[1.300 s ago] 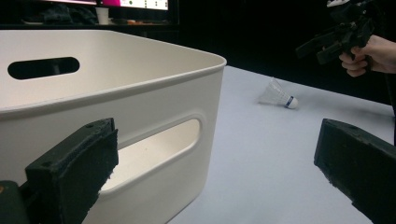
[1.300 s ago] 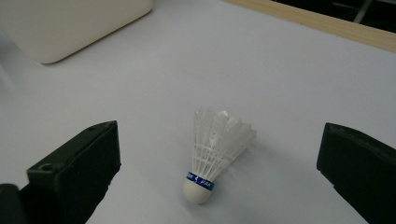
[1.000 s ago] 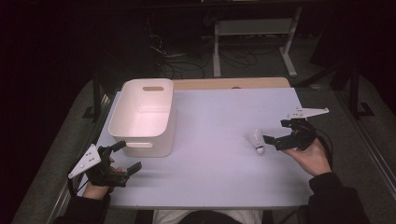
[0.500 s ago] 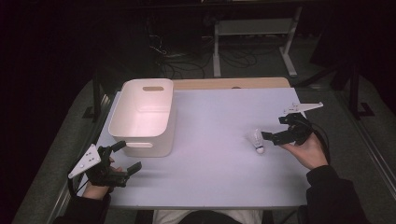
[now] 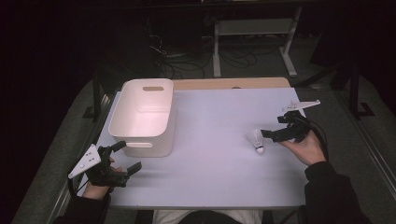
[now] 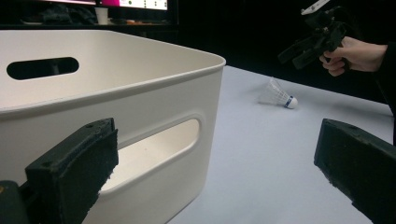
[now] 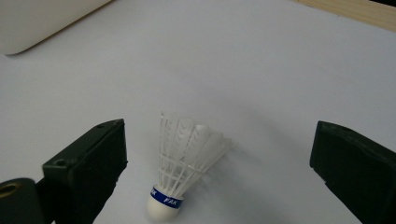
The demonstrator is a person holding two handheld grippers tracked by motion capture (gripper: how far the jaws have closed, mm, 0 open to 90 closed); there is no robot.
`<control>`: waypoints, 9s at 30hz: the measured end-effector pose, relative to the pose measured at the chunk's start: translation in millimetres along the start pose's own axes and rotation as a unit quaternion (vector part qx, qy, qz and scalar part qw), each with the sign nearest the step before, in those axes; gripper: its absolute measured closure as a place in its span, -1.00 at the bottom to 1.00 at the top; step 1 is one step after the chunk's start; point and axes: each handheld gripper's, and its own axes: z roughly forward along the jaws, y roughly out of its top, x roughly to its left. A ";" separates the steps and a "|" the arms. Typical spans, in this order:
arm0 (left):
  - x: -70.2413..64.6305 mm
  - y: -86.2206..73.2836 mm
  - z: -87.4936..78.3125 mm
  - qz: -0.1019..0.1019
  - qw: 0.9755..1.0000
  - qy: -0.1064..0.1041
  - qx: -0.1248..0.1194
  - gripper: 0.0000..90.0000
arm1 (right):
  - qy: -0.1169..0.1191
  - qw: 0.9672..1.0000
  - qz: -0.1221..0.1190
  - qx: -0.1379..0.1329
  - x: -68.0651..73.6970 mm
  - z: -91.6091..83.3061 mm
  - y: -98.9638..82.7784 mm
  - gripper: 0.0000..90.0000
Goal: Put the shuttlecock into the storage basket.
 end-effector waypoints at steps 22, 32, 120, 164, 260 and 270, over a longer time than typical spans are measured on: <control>0.0 0.0 0.0 0.000 1.000 -0.001 0.000 -1.00 | 0.029 0.999 0.018 0.025 -10.7 14.5 4.1 -0.24; 0.0 -0.1 0.0 0.000 1.000 -0.001 -0.001 -1.00 | -0.007 0.999 0.033 0.015 -14.5 11.8 4.4 0.45; -0.4 -0.1 0.0 0.000 1.000 -0.002 -0.001 -1.00 | 0.032 0.996 0.034 0.079 4.3 37.4 -7.6 0.91; -0.6 -0.1 0.0 0.001 1.000 -0.003 -0.001 -1.00 | 0.029 0.997 0.021 0.068 21.3 15.9 -5.5 -1.00; -1.0 -0.2 0.1 0.005 1.000 -0.005 0.000 -1.00 | 0.072 0.984 -0.003 0.162 34.2 45.9 -27.3 0.39; -1.0 -0.2 0.1 0.005 1.000 -0.005 0.000 -1.00 | 0.073 0.984 -0.002 0.163 34.2 45.5 -27.1 0.42</control>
